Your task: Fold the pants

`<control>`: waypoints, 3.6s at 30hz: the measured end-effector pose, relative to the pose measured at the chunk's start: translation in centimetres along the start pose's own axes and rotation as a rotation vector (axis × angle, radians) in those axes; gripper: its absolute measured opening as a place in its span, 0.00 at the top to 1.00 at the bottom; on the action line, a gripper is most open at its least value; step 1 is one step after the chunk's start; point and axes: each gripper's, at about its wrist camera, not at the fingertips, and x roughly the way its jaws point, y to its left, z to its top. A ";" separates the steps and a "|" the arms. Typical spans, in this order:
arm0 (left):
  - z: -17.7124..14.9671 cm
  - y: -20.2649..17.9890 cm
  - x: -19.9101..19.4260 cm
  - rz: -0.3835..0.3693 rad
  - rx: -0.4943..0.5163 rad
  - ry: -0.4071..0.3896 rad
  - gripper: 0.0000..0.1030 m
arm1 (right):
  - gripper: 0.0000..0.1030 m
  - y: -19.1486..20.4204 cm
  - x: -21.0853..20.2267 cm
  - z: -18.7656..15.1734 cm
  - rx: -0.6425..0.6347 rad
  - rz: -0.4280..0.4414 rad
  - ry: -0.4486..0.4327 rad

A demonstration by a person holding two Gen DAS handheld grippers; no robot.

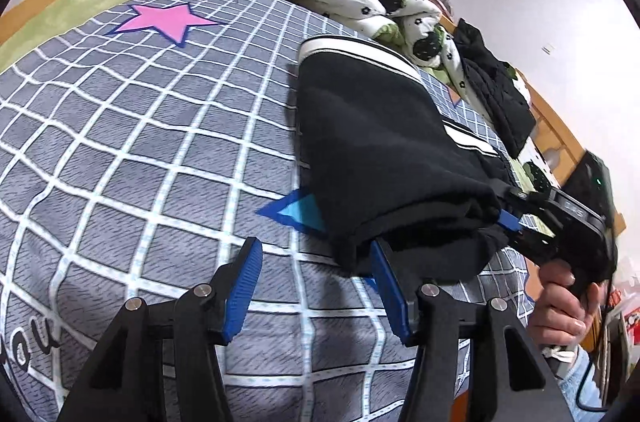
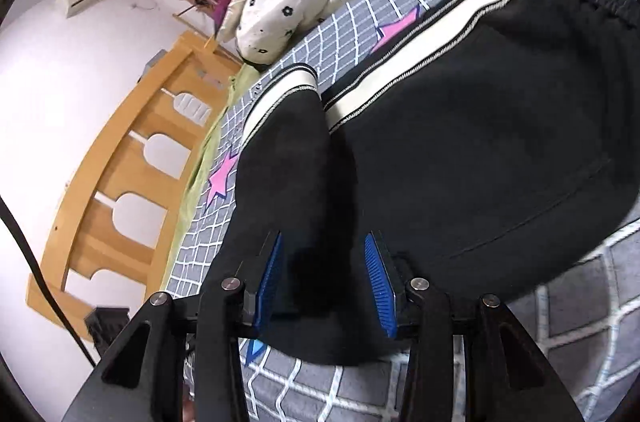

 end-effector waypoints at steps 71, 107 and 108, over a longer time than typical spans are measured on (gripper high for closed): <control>0.5 -7.8 3.2 -0.065 0.132 0.028 0.49 | 0.50 -10.6 -8.4 12.6 -0.264 -0.503 -0.143; 11.3 -12.6 13.3 -0.174 0.110 0.080 0.88 | 0.92 -10.5 -5.1 15.2 -0.249 -0.305 -0.048; 11.6 -12.7 12.9 -0.188 0.109 0.076 0.88 | 0.92 -9.0 -4.9 14.4 -0.298 -0.345 -0.062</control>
